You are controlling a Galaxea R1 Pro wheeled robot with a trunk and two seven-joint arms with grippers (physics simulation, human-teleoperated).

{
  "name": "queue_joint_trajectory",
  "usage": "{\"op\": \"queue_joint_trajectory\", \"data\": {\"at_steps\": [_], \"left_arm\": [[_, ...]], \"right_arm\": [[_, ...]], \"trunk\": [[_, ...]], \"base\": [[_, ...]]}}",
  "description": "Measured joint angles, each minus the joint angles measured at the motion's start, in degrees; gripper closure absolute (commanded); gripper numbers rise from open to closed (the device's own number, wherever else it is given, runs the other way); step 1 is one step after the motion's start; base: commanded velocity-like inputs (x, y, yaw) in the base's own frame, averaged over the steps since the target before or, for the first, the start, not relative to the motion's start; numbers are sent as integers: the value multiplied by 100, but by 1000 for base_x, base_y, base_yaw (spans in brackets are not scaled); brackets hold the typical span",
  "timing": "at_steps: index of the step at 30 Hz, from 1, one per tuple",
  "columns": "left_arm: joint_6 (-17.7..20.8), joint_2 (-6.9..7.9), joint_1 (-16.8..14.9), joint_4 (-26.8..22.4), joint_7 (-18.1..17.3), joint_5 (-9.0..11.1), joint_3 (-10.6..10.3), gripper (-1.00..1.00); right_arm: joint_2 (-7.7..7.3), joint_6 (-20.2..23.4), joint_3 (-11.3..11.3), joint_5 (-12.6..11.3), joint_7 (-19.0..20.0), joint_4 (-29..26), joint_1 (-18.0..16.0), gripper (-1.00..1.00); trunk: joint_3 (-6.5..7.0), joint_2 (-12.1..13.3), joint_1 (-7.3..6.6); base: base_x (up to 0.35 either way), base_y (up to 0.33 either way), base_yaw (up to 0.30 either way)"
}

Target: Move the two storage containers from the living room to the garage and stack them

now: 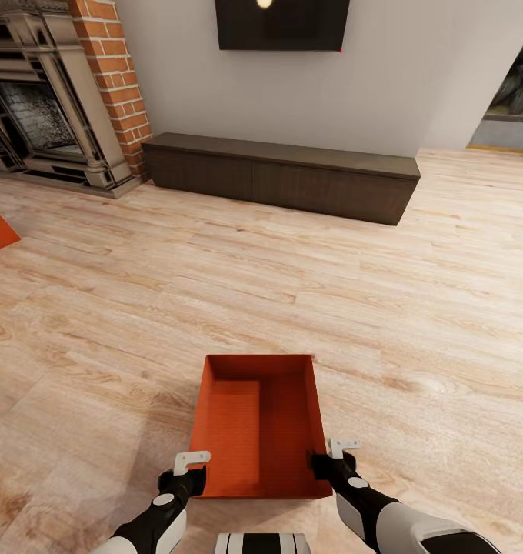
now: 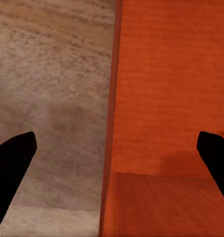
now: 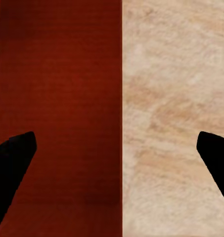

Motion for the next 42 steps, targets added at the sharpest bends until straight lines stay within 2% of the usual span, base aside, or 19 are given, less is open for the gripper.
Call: {"op": "queue_joint_trajectory", "data": {"at_steps": [5,25,42], "left_arm": [[3,1,2,-1,-10,29,-61,100],[9,-3,0,0,-17,26,-66,100],[1,-2,1,7,-29,23,-44,100]], "right_arm": [[1,-23,-6,25,-6,0,0,100],[1,-26,13,34,3,0,0,100],[3,-18,-15,79,-1,-6,0,100]], "trunk": [[0,0,0],[0,0,0],[305,680,-373]], "base": [[0,0,0],[0,0,0],[0,0,0]]}}
